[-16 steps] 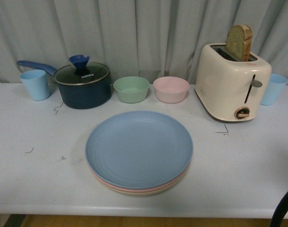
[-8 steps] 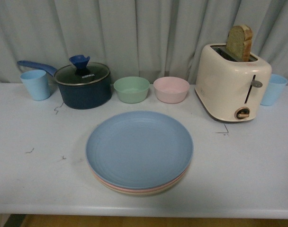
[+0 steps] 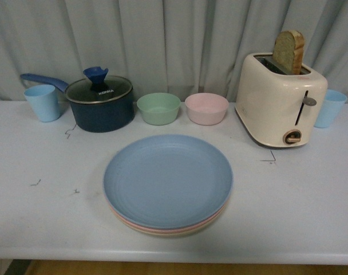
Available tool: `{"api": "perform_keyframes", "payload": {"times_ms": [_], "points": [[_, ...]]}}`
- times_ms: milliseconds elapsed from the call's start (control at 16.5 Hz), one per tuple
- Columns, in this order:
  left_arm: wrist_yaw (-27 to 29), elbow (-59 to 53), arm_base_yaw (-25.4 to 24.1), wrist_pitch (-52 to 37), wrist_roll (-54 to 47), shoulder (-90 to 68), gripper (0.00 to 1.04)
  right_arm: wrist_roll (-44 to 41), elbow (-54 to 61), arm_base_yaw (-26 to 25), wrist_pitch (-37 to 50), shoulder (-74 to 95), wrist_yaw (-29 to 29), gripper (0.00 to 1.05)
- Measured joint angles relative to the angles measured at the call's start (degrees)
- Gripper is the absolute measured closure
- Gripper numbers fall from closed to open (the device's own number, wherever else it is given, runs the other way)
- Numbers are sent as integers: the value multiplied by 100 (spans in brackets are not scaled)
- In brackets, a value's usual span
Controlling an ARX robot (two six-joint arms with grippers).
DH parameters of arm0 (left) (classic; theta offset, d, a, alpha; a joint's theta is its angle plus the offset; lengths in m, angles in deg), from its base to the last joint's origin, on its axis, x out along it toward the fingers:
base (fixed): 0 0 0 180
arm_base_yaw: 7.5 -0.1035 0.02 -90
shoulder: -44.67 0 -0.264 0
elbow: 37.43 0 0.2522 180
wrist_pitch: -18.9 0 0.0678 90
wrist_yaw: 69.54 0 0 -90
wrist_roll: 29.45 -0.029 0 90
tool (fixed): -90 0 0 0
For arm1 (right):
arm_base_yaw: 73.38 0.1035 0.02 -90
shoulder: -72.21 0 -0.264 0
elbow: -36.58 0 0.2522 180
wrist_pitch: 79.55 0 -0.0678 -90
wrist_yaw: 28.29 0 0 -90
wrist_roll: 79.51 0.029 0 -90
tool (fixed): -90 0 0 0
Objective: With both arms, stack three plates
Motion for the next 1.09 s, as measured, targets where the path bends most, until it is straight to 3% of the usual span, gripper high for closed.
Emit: {"api": "perform_keyframes", "payload": {"times_ms": [243,971,1032,1093], "points": [[0,0,0,0,0,0,7,0,2,0,-1353,-1451,0,103],[-2,0,0,0,0,0,7,0,2,0,-2601,-2691,0,103],[-2,0,0,-2,0,0,7,0,2,0,-3366,-3165,-13,103],[4,0,0,-2,0,0,7,0,2,0,-3569,-3565,-13,103]]}}
